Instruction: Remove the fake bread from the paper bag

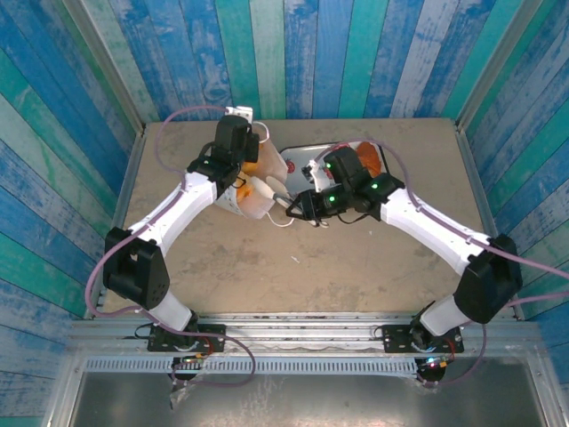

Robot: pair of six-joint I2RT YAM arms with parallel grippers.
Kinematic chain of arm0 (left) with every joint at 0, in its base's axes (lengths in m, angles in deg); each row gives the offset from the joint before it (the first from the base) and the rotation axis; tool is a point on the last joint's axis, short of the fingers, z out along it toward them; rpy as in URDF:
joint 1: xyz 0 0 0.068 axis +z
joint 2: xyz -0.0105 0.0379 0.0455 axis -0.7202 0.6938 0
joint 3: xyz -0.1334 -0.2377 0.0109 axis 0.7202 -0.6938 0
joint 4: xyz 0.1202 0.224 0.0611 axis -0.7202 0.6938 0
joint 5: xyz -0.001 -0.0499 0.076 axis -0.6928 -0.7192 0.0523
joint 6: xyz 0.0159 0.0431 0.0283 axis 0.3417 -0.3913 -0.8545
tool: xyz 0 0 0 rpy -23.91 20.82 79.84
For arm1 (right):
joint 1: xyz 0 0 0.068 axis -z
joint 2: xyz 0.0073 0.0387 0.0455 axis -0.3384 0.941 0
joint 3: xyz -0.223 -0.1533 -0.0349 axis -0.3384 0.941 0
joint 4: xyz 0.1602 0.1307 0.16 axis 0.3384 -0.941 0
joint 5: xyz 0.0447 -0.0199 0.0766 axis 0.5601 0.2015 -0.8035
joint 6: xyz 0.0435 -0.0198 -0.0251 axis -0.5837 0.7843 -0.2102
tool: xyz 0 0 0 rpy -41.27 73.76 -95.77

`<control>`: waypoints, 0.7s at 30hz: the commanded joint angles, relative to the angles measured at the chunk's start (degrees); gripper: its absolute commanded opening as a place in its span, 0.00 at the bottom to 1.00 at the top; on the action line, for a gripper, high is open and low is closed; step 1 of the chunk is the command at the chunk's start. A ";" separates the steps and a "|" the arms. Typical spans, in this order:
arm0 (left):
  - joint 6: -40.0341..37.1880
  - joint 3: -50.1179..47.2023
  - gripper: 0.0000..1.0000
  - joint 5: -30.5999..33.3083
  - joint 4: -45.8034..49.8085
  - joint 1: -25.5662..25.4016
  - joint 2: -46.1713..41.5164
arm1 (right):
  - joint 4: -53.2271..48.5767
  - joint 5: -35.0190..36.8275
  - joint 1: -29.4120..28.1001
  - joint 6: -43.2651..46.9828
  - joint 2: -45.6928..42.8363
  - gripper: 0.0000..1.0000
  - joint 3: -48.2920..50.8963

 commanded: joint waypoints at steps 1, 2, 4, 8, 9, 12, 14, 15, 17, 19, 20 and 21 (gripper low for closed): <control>-0.43 0.45 0.00 -0.74 -2.82 -0.10 -1.10 | 8.55 -3.46 -0.31 -5.34 2.80 0.47 -1.72; -0.43 0.31 0.00 -0.83 -2.83 -0.10 -1.13 | 10.23 -4.30 -0.24 -6.51 4.02 0.47 -1.92; -0.43 0.24 0.00 -1.14 -2.87 -0.12 -1.22 | 12.89 -5.74 -0.31 -8.14 6.25 0.47 -2.45; -0.64 0.14 0.00 -1.31 -2.83 -0.09 -1.40 | 14.19 -5.82 -0.73 -9.02 9.49 0.48 -4.62; -0.78 0.06 0.00 -1.32 -2.78 -0.10 -1.48 | 14.16 -5.56 -0.75 -9.03 9.94 0.48 -5.03; -0.77 -0.23 0.00 -1.38 -2.91 -0.11 -1.76 | 14.40 -5.28 -0.72 -9.24 11.52 0.49 -6.30; -0.77 -0.43 0.00 -1.54 -2.98 -0.10 -1.88 | 14.60 -5.38 -0.70 -9.35 12.81 0.50 -7.24; -0.74 -0.46 0.00 -1.61 -2.94 -0.10 -1.90 | 14.60 -5.56 -0.82 -9.36 13.32 0.50 -7.59; -0.86 -0.52 0.00 -1.71 -2.92 -0.16 -1.93 | 14.64 -5.88 -0.82 -9.37 14.48 0.50 -8.61; -0.95 -0.37 0.00 -1.78 -2.91 -0.07 -1.84 | 14.59 -6.01 -0.82 -9.37 15.42 0.51 -9.44; -0.91 -0.31 0.00 -1.83 -2.91 -0.14 -1.92 | 14.64 -6.01 -0.80 -9.57 15.77 0.51 -9.82; -0.95 -0.35 0.00 -1.89 -2.90 -0.12 -1.86 | 14.57 -6.06 -0.86 -9.66 16.06 0.52 -10.21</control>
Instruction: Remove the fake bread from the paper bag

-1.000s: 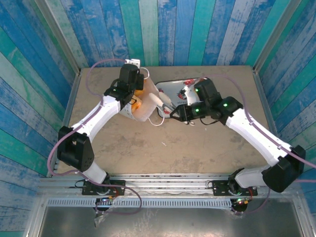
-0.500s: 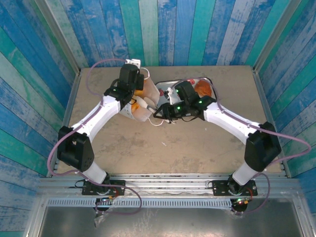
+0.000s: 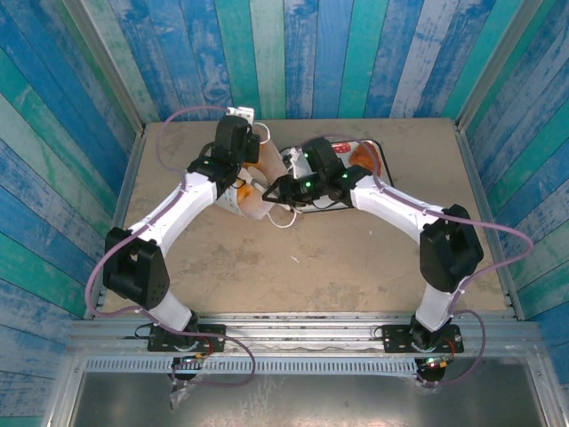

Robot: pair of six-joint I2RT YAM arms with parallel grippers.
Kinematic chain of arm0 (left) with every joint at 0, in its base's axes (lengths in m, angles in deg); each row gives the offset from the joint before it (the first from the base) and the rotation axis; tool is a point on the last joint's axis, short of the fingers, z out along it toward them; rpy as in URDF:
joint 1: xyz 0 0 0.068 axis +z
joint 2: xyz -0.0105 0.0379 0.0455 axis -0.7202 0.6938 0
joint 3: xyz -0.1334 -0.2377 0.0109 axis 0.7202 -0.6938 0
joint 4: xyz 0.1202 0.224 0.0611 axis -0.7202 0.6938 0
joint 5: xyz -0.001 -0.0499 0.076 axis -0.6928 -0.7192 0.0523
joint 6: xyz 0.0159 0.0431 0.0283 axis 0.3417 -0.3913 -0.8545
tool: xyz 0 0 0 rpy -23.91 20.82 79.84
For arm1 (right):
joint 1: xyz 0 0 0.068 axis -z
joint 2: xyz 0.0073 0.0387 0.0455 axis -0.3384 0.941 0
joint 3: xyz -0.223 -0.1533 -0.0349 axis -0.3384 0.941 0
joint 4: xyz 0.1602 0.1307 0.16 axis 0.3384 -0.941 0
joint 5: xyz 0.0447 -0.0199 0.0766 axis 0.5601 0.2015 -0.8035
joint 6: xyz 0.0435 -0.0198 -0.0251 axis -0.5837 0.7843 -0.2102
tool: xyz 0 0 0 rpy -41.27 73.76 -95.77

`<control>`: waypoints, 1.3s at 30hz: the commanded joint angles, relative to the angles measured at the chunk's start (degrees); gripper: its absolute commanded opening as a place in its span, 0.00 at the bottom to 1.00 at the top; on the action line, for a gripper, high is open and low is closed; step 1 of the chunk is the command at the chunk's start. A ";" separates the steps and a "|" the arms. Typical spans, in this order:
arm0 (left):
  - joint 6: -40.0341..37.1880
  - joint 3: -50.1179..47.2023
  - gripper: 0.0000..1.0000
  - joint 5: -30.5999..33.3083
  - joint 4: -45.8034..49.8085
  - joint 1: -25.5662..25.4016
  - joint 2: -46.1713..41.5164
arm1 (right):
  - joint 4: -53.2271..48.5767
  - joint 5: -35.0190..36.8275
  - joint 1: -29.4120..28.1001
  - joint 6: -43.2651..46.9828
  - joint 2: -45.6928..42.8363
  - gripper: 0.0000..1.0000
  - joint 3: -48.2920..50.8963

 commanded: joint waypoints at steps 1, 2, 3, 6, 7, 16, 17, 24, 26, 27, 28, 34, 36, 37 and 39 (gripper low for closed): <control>-0.08 -0.09 0.00 -0.85 -2.83 -0.10 -1.82 | 1.79 -1.60 -0.44 -0.55 1.45 0.52 -2.58; -0.04 -0.09 0.00 -0.95 -2.92 -0.03 -1.82 | 1.71 -1.69 -0.43 -0.70 1.82 0.53 -2.95; 0.03 -0.09 0.00 -0.95 -2.92 -0.14 -1.77 | 1.75 -1.85 -0.46 -0.64 2.14 0.53 -3.37; 0.03 -0.28 0.00 -1.01 -3.02 -0.10 -1.68 | 2.05 -2.77 -0.45 -0.91 3.37 0.53 -4.67; 0.03 -0.29 0.00 -1.07 -3.02 -0.09 -1.71 | 2.18 -3.15 -0.50 -0.99 3.72 0.53 -5.06; 0.04 -0.01 0.00 -1.68 -3.20 -0.15 -1.42 | 3.50 -4.57 -0.87 -1.95 5.76 0.51 -6.74; 0.07 0.12 0.00 -1.68 -3.13 -0.10 -1.41 | 3.71 -4.59 -0.92 -1.96 5.72 0.51 -6.58; 0.21 0.27 0.00 -1.32 -2.93 -0.10 -1.42 | 4.52 -3.39 -0.87 -2.01 3.32 0.50 -4.30; 0.29 0.10 0.00 -1.32 -2.94 -0.11 -1.54 | 4.79 -3.36 -0.81 -2.29 3.01 0.50 -4.07; 0.30 -0.02 0.00 -1.40 -2.91 -0.10 -1.63 | 5.02 -3.48 -0.82 -2.55 3.07 0.50 -4.12; 0.31 -0.12 0.00 -1.47 -2.93 -0.11 -1.66 | 5.43 -3.75 -0.82 -2.93 3.24 0.51 -4.07; 0.32 0.00 0.00 -1.54 -2.85 -0.16 -1.72 | 7.85 -5.13 -0.78 -4.41 3.70 0.53 -3.71; 0.38 -0.07 0.00 -1.62 -2.93 -0.08 -1.73 | 8.17 -5.06 -0.82 -4.50 3.79 0.53 -3.81; 0.39 -0.07 0.00 -1.60 -2.93 -0.10 -1.80 | 8.28 -5.03 -0.86 -4.59 3.92 0.52 -3.90; 0.38 0.01 0.00 -1.72 -2.89 -0.14 -1.78 | 8.39 -4.94 -0.86 -4.81 4.24 0.50 -4.09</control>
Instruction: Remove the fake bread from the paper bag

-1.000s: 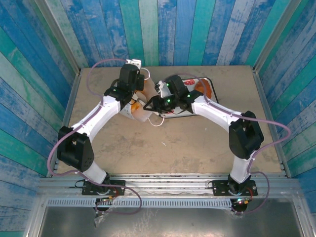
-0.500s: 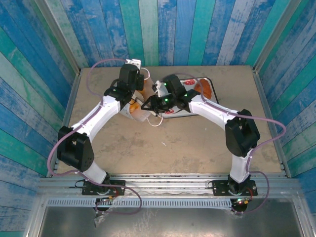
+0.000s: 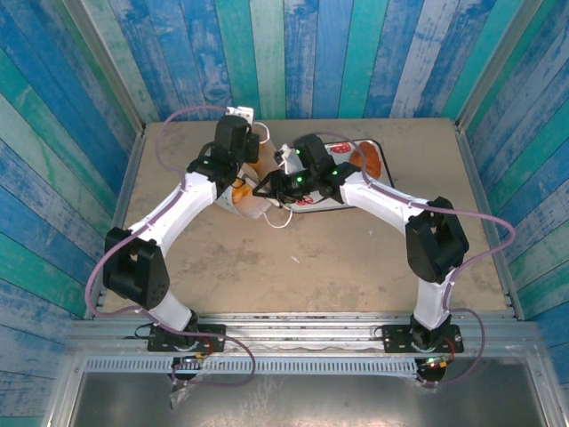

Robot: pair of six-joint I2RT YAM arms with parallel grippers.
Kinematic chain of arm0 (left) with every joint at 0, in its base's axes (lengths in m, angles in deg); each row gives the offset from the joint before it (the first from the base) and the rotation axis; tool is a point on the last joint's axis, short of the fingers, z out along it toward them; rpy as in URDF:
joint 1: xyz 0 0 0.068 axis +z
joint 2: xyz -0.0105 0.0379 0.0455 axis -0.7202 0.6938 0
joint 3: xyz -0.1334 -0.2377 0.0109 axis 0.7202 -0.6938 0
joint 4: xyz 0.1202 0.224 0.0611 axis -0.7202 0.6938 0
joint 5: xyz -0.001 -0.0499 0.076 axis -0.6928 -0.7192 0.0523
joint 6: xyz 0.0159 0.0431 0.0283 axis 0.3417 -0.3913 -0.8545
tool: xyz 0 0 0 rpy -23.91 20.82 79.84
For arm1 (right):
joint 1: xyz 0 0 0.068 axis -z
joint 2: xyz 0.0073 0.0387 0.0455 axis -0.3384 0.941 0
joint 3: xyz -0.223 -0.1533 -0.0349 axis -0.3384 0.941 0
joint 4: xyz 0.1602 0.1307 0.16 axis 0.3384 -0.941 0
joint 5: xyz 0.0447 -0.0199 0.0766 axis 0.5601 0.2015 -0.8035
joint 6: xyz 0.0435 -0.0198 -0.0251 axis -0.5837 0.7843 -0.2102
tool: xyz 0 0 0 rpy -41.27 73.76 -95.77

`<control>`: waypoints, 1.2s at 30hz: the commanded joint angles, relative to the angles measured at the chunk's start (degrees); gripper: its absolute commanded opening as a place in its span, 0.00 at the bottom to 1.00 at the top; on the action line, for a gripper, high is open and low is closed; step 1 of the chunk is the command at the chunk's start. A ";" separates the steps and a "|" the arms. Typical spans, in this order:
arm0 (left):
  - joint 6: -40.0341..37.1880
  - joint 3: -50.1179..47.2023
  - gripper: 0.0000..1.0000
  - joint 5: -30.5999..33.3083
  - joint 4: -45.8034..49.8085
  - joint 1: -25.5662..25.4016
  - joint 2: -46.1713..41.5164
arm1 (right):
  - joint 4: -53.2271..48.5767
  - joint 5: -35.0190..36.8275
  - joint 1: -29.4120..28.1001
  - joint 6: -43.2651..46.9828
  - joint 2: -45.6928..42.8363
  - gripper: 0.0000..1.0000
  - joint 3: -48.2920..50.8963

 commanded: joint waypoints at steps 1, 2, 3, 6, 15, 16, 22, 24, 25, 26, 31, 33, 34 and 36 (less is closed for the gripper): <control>0.38 -0.05 0.00 -1.33 -2.85 -0.24 -1.74 | 3.89 -1.45 -0.37 -0.32 -0.94 0.49 0.00; 0.39 -0.04 0.00 -1.37 -2.77 -0.30 -1.77 | 3.91 -1.36 -0.32 -0.37 -0.73 0.47 -0.09; 0.38 -0.08 0.00 -1.31 -2.80 -0.23 -1.74 | 3.83 -1.19 -0.33 -0.39 -0.71 0.44 -0.14; 0.23 -0.22 0.00 -0.96 -2.76 -0.24 -1.84 | 3.65 -0.77 -0.32 -0.42 -0.80 0.34 0.16; 1.68 0.81 0.00 3.20 -1.80 -0.23 -1.64 | 1.65 2.06 -0.36 1.49 -4.89 0.18 3.17; 1.93 0.96 0.00 3.59 -1.71 -0.23 -1.56 | 1.63 2.07 -0.36 1.59 -5.38 0.17 3.41; 2.75 1.01 0.00 5.57 -1.66 0.03 -1.36 | -0.31 3.71 -0.30 3.04 -9.47 0.14 6.08; 3.06 1.07 0.00 5.33 -1.71 0.29 -1.35 | -1.21 4.32 -0.32 3.62 -11.09 0.14 7.22; 3.10 1.07 0.00 5.31 -1.71 0.43 -1.32 | -1.71 4.75 -0.37 3.91 -11.74 0.13 7.72; 3.18 0.93 0.00 5.31 -1.75 0.51 -1.37 | -2.20 5.13 -0.35 4.29 -12.57 0.13 8.25; 3.26 0.84 0.00 5.00 -1.79 0.99 -1.64 | -4.21 5.85 -0.34 5.36 -16.13 0.13 10.56; 3.28 0.82 0.00 4.74 -1.79 1.07 -1.73 | -4.55 6.03 -0.28 5.60 -17.29 0.13 11.24; 3.28 0.83 0.00 4.61 -1.79 1.12 -1.65 | -4.54 5.90 -0.19 5.64 -17.77 0.13 11.50; 3.29 0.84 0.00 4.44 -1.79 1.09 -1.65 | -4.56 5.87 -0.03 5.55 -18.48 0.13 11.94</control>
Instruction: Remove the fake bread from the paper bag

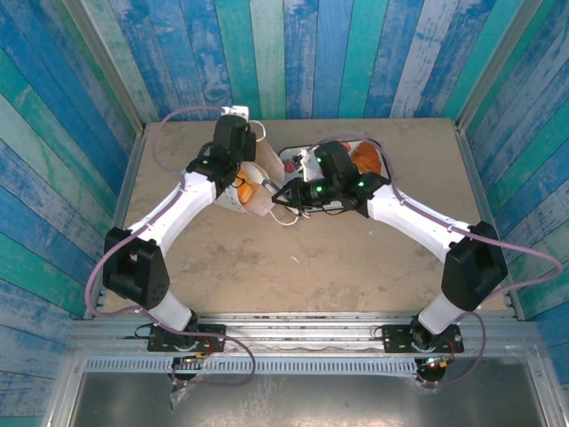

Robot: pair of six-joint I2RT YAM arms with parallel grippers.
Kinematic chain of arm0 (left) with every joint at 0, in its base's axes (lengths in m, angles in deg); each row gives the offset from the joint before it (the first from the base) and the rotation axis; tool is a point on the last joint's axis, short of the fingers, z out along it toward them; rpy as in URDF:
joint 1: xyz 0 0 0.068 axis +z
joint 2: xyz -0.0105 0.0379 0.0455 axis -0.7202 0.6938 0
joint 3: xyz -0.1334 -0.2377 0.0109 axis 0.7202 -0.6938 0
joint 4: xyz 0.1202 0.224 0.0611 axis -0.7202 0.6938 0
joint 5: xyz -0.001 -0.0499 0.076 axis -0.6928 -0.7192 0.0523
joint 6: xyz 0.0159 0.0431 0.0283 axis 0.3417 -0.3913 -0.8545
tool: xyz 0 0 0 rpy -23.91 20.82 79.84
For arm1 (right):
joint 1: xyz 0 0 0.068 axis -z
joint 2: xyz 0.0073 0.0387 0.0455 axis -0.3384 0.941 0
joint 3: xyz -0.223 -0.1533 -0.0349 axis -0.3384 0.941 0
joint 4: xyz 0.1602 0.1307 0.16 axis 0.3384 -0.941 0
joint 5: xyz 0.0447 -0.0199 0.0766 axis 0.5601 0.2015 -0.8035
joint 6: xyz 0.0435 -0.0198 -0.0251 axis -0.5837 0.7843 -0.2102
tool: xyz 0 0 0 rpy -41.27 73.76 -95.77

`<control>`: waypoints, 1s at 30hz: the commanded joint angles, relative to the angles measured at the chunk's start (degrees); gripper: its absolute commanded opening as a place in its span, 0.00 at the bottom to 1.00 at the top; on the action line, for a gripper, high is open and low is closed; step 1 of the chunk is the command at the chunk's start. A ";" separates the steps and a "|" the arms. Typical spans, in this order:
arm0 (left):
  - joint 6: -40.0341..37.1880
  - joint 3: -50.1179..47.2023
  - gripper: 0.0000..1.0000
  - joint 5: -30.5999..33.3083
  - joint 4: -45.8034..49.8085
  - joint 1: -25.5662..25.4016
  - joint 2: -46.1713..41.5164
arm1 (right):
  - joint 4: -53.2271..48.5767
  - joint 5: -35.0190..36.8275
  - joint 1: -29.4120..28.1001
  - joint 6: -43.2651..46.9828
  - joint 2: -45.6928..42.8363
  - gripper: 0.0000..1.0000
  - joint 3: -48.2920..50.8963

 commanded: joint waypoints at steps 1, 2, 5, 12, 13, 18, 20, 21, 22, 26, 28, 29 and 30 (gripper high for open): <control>1.16 0.83 0.00 0.45 -1.79 0.46 -1.69 | -0.17 0.07 0.19 1.39 -2.89 0.13 0.98; 1.15 0.85 0.00 0.28 -1.84 0.50 -1.56 | 0.22 -0.15 0.24 1.32 -3.25 0.12 1.23; 1.25 0.83 0.00 -0.10 -1.88 0.58 -1.55 | 1.42 -1.28 0.66 0.80 -3.81 0.12 1.31; 1.42 1.24 0.00 -1.60 -2.05 0.83 -1.91 | 4.75 -4.00 1.26 -0.51 -3.90 0.12 1.19; 1.65 1.29 0.00 -1.98 -2.14 1.00 -2.01 | 5.38 -4.66 1.36 -0.78 -3.76 0.12 1.33; 2.98 1.50 0.00 -4.29 -1.97 2.26 -2.30 | 7.41 -6.16 1.74 -1.70 -4.18 0.11 2.19; 3.09 1.56 0.00 -4.31 -1.75 2.48 -2.39 | 7.45 -5.91 1.83 -1.45 -4.80 0.11 2.65; 3.17 1.64 0.00 -4.12 -1.50 2.57 -2.43 | 7.43 -5.79 1.97 -1.39 -5.02 0.11 2.98; 3.47 1.82 0.00 -3.97 -1.19 2.68 -2.29 | 7.30 -5.66 2.07 -1.32 -5.12 0.11 3.22; 5.22 2.71 0.00 -3.75 -0.09 3.39 -2.26 | 6.70 -5.65 2.22 -1.41 -5.04 0.11 4.38; 6.03 3.32 0.00 -4.15 0.31 3.88 -2.26 | 6.47 -5.57 2.31 -1.36 -5.12 0.11 4.88; 6.45 3.58 0.00 -4.45 0.54 4.12 -2.31 | 6.39 -5.48 2.22 -1.20 -5.29 0.11 5.04; 6.74 3.75 0.00 -4.85 0.65 4.40 -2.26 | 6.20 -5.40 2.22 -1.12 -5.46 0.11 5.19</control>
